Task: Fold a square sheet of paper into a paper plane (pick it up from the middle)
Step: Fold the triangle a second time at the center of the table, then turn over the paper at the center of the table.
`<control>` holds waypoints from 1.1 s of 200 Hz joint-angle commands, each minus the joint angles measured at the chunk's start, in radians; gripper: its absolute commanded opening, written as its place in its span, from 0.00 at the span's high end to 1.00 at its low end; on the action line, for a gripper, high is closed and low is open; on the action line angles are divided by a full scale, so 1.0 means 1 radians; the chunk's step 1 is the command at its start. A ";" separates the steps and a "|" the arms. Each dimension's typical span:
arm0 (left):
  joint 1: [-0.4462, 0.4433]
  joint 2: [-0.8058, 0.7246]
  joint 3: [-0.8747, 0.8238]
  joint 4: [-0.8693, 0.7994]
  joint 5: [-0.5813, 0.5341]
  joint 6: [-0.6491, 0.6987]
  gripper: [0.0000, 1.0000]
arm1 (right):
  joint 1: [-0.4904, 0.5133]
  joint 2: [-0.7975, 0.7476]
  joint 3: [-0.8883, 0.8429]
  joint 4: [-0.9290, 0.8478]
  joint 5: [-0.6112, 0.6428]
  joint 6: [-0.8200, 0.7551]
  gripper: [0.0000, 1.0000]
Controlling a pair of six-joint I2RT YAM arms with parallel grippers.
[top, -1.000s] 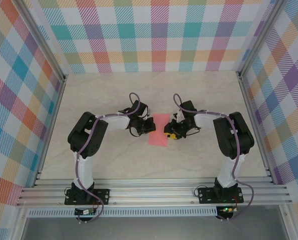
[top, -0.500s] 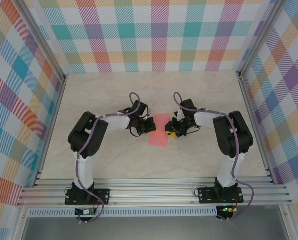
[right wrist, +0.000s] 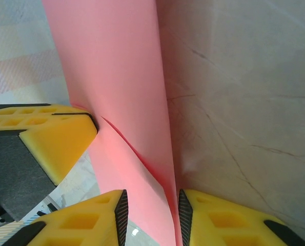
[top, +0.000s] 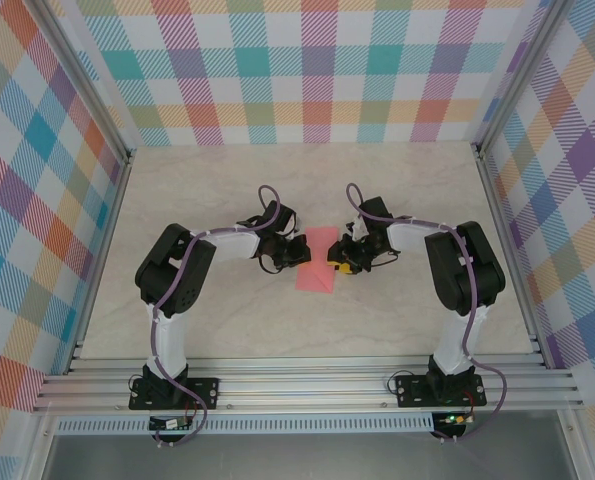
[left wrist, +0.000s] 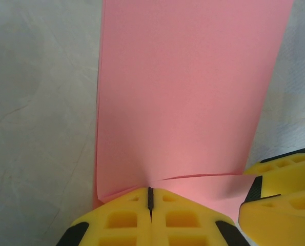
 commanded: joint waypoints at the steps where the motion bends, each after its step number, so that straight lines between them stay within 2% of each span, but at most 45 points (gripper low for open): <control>1: 0.000 -0.014 -0.023 -0.072 -0.077 -0.002 1.00 | 0.003 0.018 0.020 -0.004 -0.014 0.001 0.66; 45: 0.000 -0.021 -0.036 -0.067 -0.082 -0.004 1.00 | 0.003 -0.018 0.010 -0.033 0.080 -0.001 0.65; 125: 0.003 -0.015 -0.042 -0.043 -0.065 -0.018 1.00 | 0.026 0.046 0.034 -0.023 -0.006 -0.001 0.69; 141: 0.004 -0.013 -0.042 -0.040 -0.063 -0.021 1.00 | 0.035 0.039 0.043 -0.026 0.007 0.001 0.72; 220: 0.025 -0.021 -0.064 0.023 -0.023 -0.068 1.00 | 0.036 0.003 0.036 -0.009 0.050 0.014 0.69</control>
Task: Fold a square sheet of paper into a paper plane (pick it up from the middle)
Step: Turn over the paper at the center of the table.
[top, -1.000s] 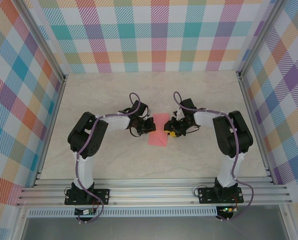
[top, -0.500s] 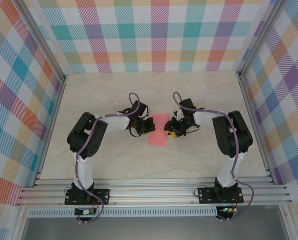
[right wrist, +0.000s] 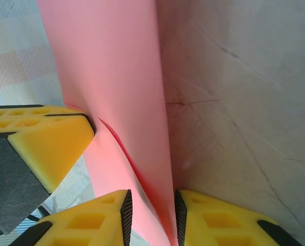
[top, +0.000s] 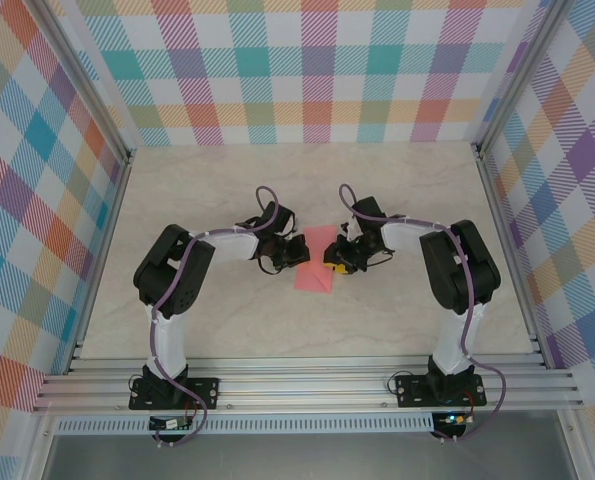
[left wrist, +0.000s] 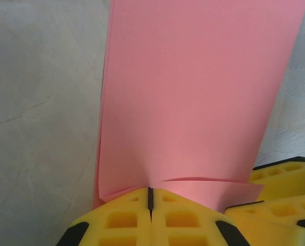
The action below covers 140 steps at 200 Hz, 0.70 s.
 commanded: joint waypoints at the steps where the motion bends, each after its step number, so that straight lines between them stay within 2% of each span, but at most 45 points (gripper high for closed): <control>1: 0.021 -0.008 -0.039 -0.006 -0.012 -0.032 1.00 | 0.003 -0.019 0.003 0.008 0.011 0.010 0.69; 20: 0.027 -0.012 -0.046 0.010 -0.001 -0.044 1.00 | 0.002 -0.027 -0.007 0.023 0.005 0.011 0.68; 57: 0.036 -0.012 -0.061 0.038 0.020 -0.061 1.00 | 0.001 0.004 -0.013 0.094 -0.109 0.021 0.71; 140: 0.038 -0.069 -0.067 0.062 0.024 -0.081 1.00 | 0.001 0.023 -0.014 0.092 -0.094 -0.009 0.72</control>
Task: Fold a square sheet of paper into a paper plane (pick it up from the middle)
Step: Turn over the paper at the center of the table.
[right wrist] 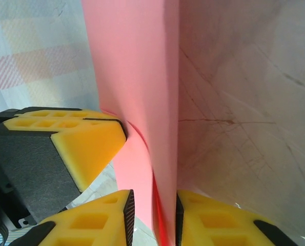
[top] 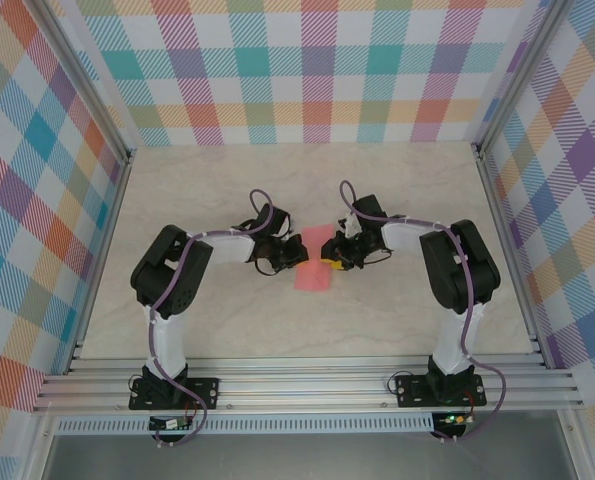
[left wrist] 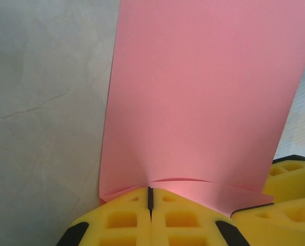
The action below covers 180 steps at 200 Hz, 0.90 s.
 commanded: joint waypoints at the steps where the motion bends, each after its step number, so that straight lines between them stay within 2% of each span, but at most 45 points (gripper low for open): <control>1: 0.019 -0.053 -0.017 -0.011 -0.015 -0.010 0.99 | 0.001 0.019 -0.012 0.015 -0.022 -0.018 0.72; 46: 0.018 -0.118 -0.034 -0.009 -0.035 -0.011 0.96 | 0.001 0.005 -0.006 0.007 -0.020 -0.038 0.84; 73: 0.018 -0.219 -0.074 -0.018 -0.117 -0.012 0.95 | 0.001 -0.042 0.033 -0.079 0.023 -0.090 0.94; 92: 0.018 -0.326 -0.116 -0.038 -0.207 -0.011 0.94 | 0.003 -0.109 0.076 -0.191 0.098 -0.145 0.95; 104: 0.018 -0.404 -0.141 -0.070 -0.282 -0.004 0.95 | 0.004 -0.152 0.123 -0.315 0.214 -0.193 0.95; 131: 0.019 -0.585 -0.217 -0.113 -0.455 -0.011 0.91 | 0.016 -0.214 0.252 -0.615 0.582 -0.282 0.97; 155: 0.021 -0.710 -0.280 -0.156 -0.597 -0.036 0.86 | 0.049 -0.239 0.340 -0.817 0.933 -0.283 0.97; 180: 0.029 -0.791 -0.324 -0.198 -0.711 -0.073 0.82 | 0.090 -0.213 0.397 -0.947 1.086 -0.272 0.97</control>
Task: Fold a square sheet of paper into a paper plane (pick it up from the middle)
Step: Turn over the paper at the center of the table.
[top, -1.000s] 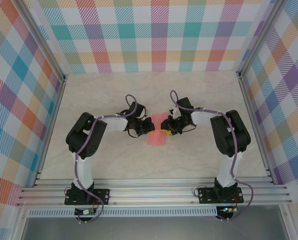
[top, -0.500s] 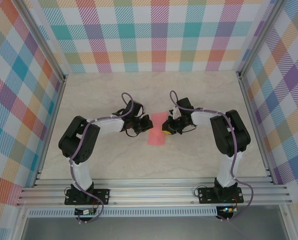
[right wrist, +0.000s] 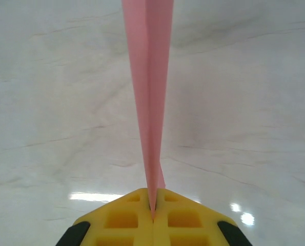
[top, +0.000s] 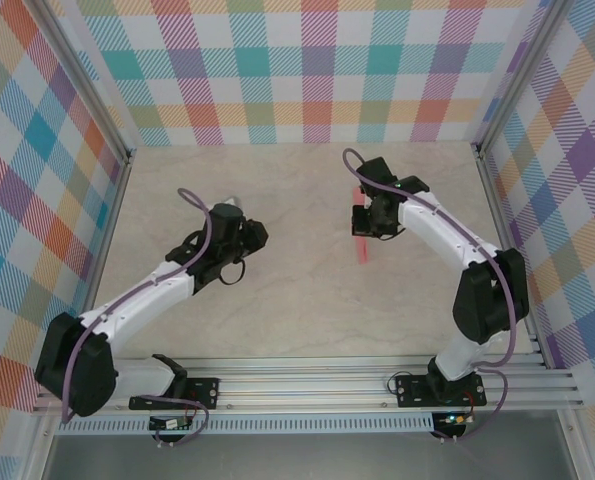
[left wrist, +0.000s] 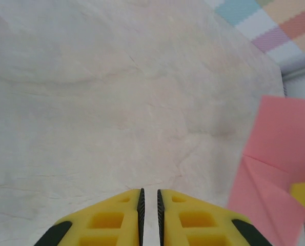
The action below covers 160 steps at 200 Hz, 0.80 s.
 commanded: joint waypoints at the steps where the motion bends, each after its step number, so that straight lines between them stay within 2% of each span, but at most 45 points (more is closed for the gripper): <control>1: 0.022 -0.060 -0.049 -0.079 -0.185 -0.041 0.82 | 0.042 0.033 0.042 -0.269 0.304 -0.022 0.97; 12: 0.025 -0.085 -0.073 -0.078 -0.214 -0.057 0.81 | 0.083 0.062 0.061 -0.305 0.356 -0.013 0.97; 31: 0.025 -0.104 -0.088 -0.083 -0.237 -0.075 0.80 | 0.152 0.139 0.108 -0.340 0.343 0.026 0.95; 59: 0.027 -0.103 -0.084 -0.100 -0.227 -0.077 0.80 | 0.228 0.311 0.202 -0.320 0.149 0.072 0.92; 78: 0.027 -0.106 -0.083 -0.105 -0.208 -0.069 0.79 | 0.262 0.384 0.257 -0.250 -0.028 0.086 0.82; 93: 0.027 -0.106 -0.082 -0.106 -0.188 -0.056 0.78 | 0.258 0.388 0.256 -0.140 -0.222 0.087 0.76; 112: 0.027 -0.103 -0.071 -0.116 -0.166 -0.039 0.77 | 0.238 0.337 0.216 -0.034 -0.364 0.086 0.53; 121: 0.028 -0.098 -0.069 -0.106 -0.143 -0.028 0.74 | 0.217 0.299 0.177 0.012 -0.413 0.077 0.48; 146: 0.029 -0.040 -0.041 -0.077 -0.039 0.008 0.71 | 0.123 0.166 -0.021 0.167 -0.536 0.065 0.45; 160: 0.028 0.017 -0.015 -0.050 0.049 0.029 0.71 | 0.065 0.111 -0.138 0.247 -0.629 0.062 0.55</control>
